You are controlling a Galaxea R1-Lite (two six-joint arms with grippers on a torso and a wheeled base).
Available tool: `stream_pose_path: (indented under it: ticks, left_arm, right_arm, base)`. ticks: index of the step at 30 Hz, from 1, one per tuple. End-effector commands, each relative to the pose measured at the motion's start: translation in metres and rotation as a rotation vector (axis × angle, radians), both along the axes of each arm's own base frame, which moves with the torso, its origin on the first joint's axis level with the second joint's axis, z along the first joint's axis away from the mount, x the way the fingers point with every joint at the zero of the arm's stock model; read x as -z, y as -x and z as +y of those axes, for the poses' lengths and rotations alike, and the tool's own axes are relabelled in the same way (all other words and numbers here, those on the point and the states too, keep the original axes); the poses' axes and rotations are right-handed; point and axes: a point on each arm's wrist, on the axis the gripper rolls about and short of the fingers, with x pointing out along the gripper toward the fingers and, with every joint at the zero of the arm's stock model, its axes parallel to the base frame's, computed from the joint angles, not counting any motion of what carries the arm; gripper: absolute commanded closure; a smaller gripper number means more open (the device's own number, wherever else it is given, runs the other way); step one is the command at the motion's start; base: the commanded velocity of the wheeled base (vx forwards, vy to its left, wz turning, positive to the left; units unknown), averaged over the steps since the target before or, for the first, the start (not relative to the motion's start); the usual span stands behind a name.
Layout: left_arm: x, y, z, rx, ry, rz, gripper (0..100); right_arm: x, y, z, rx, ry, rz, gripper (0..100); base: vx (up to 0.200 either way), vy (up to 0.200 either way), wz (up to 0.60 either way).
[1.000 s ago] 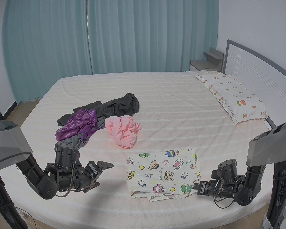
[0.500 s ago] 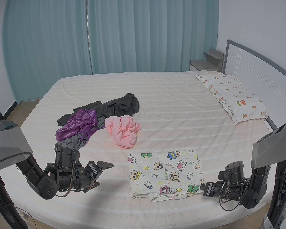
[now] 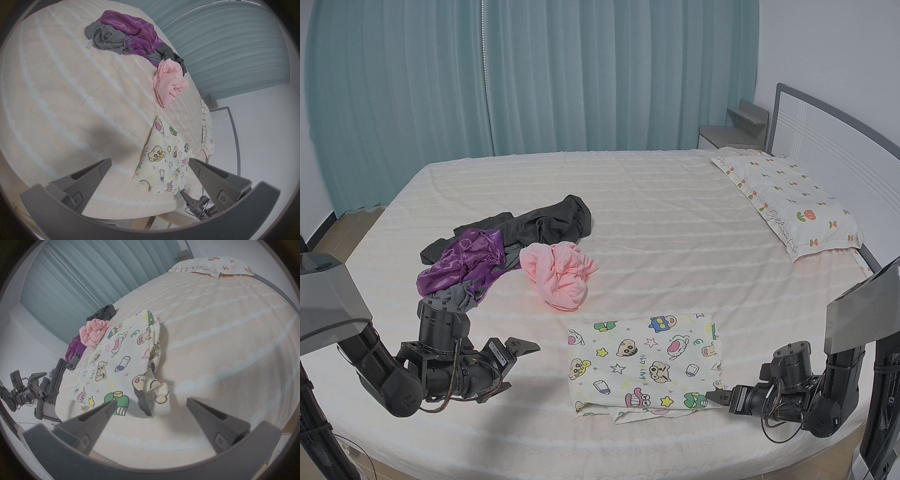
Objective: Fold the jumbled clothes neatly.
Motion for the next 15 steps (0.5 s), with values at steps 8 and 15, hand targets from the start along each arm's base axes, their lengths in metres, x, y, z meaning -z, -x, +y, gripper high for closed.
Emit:
stream_pose_path:
  ticks: [8,15]
  left_arm:
    - [0.049,-0.032,-0.044,0.162,-0.18,-0.033,0]
    - [0.074,-0.046,-0.081,0.219,-0.272,-0.169,0]
  right_arm:
    - [0.005,-0.051,0.002,-0.009,-0.07,-0.121,0]
    - [0.025,-0.08,0.011,-0.015,-0.072,-0.109,0]
  base:
    - [0.0,0.0,0.0]
    - [0.0,0.0,0.0]
